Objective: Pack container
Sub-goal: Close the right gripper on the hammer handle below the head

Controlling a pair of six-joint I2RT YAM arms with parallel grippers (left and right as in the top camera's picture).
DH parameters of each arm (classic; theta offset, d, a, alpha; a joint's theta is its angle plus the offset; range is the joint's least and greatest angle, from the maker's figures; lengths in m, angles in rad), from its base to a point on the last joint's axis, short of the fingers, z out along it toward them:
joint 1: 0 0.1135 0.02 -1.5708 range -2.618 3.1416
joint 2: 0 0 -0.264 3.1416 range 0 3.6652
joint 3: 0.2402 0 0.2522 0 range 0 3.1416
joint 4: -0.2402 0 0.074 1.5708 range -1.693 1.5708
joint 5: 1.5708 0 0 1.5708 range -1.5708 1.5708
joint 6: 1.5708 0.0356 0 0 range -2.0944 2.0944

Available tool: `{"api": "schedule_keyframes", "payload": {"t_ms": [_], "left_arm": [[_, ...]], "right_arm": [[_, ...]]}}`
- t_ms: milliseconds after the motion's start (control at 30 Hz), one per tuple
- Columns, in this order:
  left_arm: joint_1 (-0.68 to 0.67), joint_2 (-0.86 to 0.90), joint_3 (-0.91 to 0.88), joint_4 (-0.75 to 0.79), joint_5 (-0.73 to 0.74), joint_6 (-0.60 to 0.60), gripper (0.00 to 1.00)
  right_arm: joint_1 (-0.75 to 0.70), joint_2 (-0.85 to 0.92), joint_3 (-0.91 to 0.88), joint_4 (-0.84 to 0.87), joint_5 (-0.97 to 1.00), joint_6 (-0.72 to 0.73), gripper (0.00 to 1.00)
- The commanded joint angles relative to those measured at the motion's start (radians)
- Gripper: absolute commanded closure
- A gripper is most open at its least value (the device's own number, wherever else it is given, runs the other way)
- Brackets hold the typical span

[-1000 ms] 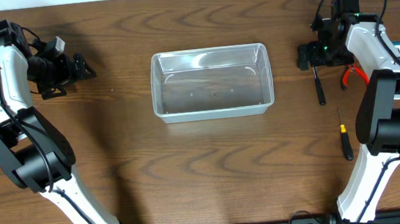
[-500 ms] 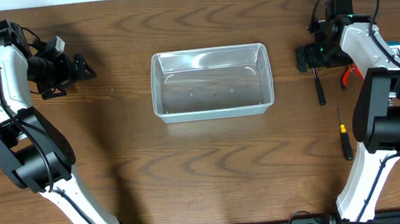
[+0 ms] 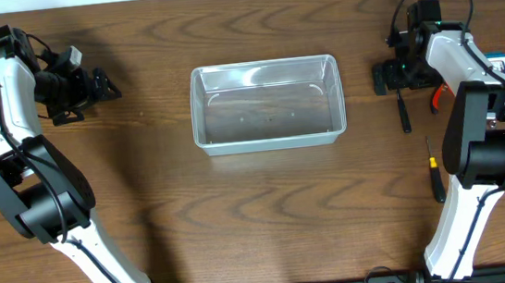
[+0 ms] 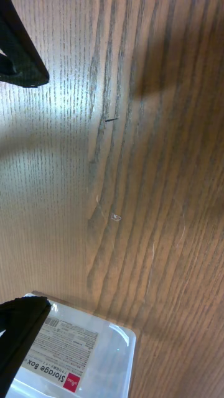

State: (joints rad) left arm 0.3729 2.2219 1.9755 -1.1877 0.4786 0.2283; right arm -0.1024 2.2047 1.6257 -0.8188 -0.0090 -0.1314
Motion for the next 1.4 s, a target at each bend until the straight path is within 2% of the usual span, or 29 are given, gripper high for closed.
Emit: {"api": "schedule_keyframes", "payload": {"t_ms": [0,200,800,967,1067,1367], "left_arm": [[0.002,-0.030,0.020,-0.002,-0.005,0.002,0.02],[0.002,-0.030,0.020,-0.002,-0.005,0.002,0.02],[0.002,-0.030,0.020,-0.002,-0.005,0.002,0.02],[0.002,-0.030,0.020,-0.002,-0.005,0.002,0.02],[0.002,-0.030,0.020,-0.002,-0.005,0.002,0.02],[0.002,-0.030,0.020,-0.002,-0.005,0.002,0.01]], "right_arm": [[0.008,0.008,-0.004,0.004,0.009,0.003,0.01],[0.008,0.008,-0.004,0.014,0.009,0.003,0.02],[0.008,0.008,-0.004,0.043,0.008,0.003,0.30],[0.011,0.008,-0.004,0.059,0.009,0.003,0.34],[0.011,0.008,-0.004,0.068,0.008,0.003,0.43],[0.012,0.008,-0.004,0.068,0.008,0.004,0.60]]}}
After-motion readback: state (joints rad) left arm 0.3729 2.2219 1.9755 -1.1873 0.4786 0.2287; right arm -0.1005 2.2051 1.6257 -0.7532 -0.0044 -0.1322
